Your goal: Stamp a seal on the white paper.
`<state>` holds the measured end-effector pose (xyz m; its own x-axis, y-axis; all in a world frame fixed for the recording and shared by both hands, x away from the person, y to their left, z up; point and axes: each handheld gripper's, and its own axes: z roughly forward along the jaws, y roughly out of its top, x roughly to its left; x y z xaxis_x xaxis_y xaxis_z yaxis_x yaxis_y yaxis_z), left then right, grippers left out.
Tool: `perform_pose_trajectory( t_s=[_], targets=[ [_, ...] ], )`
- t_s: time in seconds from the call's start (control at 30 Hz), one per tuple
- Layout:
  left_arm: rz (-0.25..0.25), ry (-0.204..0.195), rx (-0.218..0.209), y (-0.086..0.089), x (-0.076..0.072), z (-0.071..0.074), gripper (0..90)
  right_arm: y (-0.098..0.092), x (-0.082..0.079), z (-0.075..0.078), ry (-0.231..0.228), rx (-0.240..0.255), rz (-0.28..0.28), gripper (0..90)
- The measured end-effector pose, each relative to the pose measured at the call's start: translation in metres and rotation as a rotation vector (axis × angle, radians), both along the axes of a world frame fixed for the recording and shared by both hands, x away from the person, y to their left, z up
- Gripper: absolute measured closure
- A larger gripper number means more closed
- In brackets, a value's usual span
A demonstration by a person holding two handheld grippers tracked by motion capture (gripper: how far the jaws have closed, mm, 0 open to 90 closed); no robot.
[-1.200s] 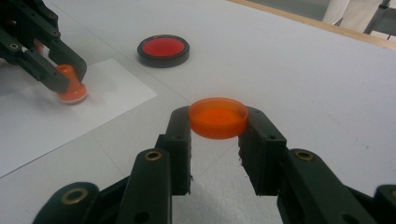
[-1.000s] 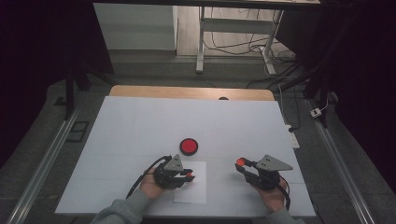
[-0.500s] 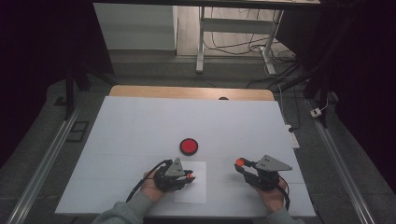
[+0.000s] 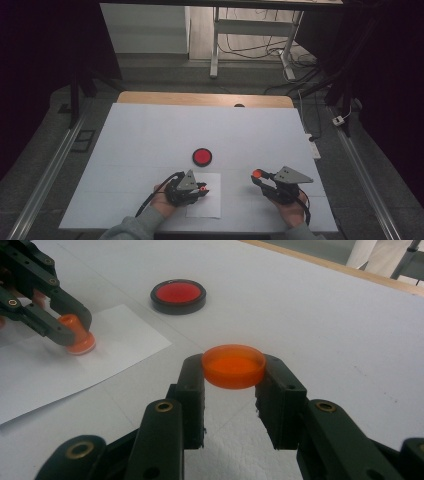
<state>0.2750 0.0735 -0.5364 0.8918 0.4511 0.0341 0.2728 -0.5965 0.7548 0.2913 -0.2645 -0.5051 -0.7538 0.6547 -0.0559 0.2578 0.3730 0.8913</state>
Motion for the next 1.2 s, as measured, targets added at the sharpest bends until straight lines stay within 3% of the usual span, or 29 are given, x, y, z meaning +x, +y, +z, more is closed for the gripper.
perform_pose_trajectory(
  t_s=[0.87, 1.2],
  targets=[
    [0.002, -0.009, -0.01, 0.0002, -0.0007, -0.0013, 73.0, -0.0003, 0.0006, 0.0006, -0.004, 0.001, 0.001, 64.7],
    [-0.009, 0.009, -0.012, 0.0012, 0.0023, 0.0004, 72.9, 0.0001, 0.0005, 0.001, -0.006, 0.002, 0.004, 64.7]
  ],
)
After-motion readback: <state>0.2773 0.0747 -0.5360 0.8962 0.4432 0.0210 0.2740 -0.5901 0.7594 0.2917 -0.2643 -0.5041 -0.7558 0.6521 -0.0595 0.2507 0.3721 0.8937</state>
